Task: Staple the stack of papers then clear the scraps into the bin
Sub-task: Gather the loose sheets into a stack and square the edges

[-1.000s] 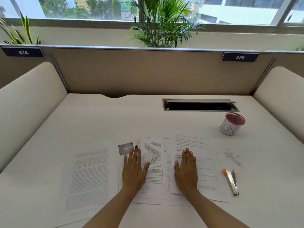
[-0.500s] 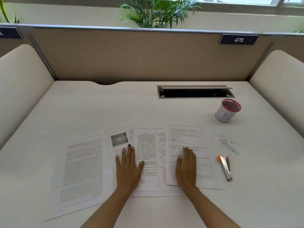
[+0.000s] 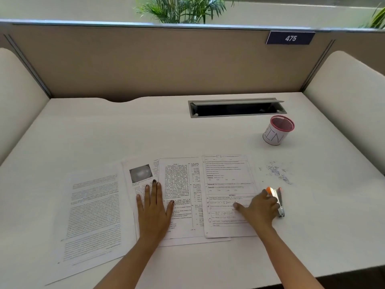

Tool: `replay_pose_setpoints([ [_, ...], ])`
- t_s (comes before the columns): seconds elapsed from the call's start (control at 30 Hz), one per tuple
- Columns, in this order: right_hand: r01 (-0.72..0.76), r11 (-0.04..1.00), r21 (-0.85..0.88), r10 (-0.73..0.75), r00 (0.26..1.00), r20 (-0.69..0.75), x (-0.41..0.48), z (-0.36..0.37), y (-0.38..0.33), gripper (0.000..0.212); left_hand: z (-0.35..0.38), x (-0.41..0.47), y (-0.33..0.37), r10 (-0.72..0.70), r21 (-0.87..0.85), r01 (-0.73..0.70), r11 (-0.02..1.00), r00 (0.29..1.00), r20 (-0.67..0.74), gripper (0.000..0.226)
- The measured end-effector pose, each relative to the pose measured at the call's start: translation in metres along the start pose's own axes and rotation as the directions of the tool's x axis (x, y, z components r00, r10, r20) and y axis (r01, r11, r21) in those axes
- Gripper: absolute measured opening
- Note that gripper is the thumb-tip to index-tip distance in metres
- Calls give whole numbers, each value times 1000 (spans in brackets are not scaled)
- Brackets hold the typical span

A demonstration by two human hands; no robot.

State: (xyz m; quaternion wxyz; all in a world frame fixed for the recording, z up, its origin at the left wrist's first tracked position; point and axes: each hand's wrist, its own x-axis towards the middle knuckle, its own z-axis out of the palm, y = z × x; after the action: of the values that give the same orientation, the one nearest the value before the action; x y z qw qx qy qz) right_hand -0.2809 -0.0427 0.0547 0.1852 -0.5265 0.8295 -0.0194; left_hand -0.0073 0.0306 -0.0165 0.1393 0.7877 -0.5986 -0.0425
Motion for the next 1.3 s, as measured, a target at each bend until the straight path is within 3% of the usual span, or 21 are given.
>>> replay_pose_setpoints([
  [0.17,-85,996,29,83,995,64,3,-12,-9,105,-1,0,0,-12,-10,12,1000,1000,19,75],
  [0.27,-80,974,211,75,997,33,2,-14,-10,89,-3,0,1,-12,-3,12,1000,999,33,75],
  [0.4,-6,852,524,70,992,-103,-8,-21,-7,37,-7,-1,3,-30,-3,30,1000,998,59,75],
  [0.57,147,683,715,27,974,-227,-21,-41,-4,17,-4,0,3,-29,-75,34,997,997,74,75],
  [0.67,112,603,790,18,988,-154,-25,-44,-1,15,-11,3,9,-135,-322,135,937,991,23,70],
  [0.77,60,551,832,-34,998,-49,-33,-32,-3,11,-39,8,23,-344,-687,294,664,937,68,51],
  [0.83,47,581,813,-54,998,-19,-41,-22,-7,11,-54,10,30,-475,-779,370,507,873,106,47],
  [0.93,50,623,781,-83,997,3,-50,-10,-20,16,-61,12,32,-551,-808,470,355,803,225,45],
  [1.1,112,742,662,-140,990,-11,-52,6,-39,25,-65,6,39,-504,-779,513,362,810,299,46],
  [1.2,183,864,470,-198,980,-17,-53,16,-45,35,-65,3,42,-478,-781,516,351,816,324,46],
  [1.3,150,950,273,-161,987,18,-57,17,-51,46,-67,1,44,-488,-781,536,320,800,349,45],
])
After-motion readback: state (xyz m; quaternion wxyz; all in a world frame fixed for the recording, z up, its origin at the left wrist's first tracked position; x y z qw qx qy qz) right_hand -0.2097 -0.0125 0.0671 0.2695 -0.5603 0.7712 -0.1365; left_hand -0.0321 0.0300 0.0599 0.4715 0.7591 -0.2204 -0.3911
